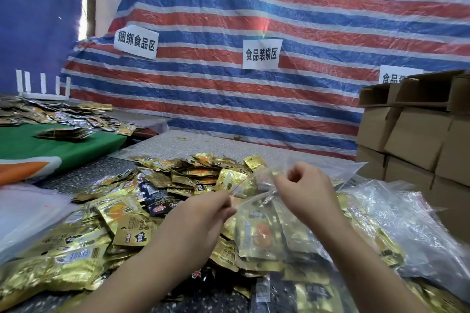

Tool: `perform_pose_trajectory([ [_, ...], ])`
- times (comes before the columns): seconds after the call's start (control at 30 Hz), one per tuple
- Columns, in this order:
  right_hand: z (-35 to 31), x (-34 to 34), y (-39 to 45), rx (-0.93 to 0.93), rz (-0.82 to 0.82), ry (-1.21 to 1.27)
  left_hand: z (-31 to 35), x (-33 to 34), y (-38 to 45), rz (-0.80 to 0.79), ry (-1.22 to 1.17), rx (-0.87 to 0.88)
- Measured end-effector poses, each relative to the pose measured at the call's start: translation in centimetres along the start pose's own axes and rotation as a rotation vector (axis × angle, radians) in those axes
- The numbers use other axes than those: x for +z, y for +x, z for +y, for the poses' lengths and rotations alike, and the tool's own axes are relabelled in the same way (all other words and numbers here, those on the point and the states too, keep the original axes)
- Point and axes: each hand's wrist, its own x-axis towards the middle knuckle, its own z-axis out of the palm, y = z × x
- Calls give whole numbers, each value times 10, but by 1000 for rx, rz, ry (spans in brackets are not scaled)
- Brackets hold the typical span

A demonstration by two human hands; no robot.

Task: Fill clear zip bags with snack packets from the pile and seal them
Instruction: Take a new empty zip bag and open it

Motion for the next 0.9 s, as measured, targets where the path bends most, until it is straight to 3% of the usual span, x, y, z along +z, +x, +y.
perform_pose_trajectory([
  [0.17, 5, -18, 10, 121, -36, 51, -2, -6, 4, -3, -32, 62],
  [0.37, 3, -17, 11, 108, -96, 87, -9, -8, 5, 106, -65, 129],
  [0.73, -9, -18, 2, 187, -450, 234, -27, -12, 11, 356, -153, -36],
  [0.9, 5, -16, 13, 210, -490, 209, -32, -11, 13, 320, -160, -66],
])
